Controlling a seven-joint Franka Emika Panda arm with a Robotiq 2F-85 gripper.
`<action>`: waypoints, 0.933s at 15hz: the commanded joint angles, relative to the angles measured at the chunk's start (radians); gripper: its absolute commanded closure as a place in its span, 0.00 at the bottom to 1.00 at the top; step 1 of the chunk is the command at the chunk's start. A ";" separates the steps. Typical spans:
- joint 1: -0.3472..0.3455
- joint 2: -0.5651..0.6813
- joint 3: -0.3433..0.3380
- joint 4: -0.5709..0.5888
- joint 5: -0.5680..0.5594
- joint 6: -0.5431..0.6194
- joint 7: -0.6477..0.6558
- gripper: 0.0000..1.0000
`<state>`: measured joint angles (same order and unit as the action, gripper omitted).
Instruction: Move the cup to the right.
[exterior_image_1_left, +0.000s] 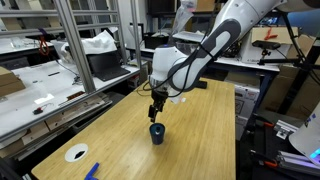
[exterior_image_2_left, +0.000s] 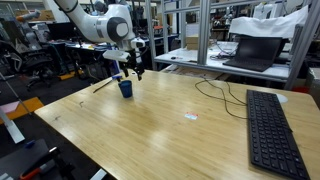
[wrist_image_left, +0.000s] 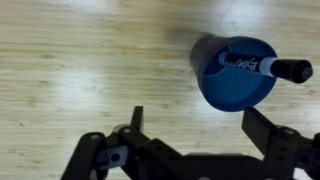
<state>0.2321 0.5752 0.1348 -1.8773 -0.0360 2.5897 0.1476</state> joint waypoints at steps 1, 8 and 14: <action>0.018 0.003 -0.013 0.015 0.011 -0.041 0.026 0.00; 0.039 0.018 -0.029 0.022 -0.002 -0.120 0.072 0.00; 0.030 0.058 -0.025 0.036 0.008 -0.140 0.059 0.00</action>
<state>0.2538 0.6130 0.1181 -1.8738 -0.0361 2.4836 0.2045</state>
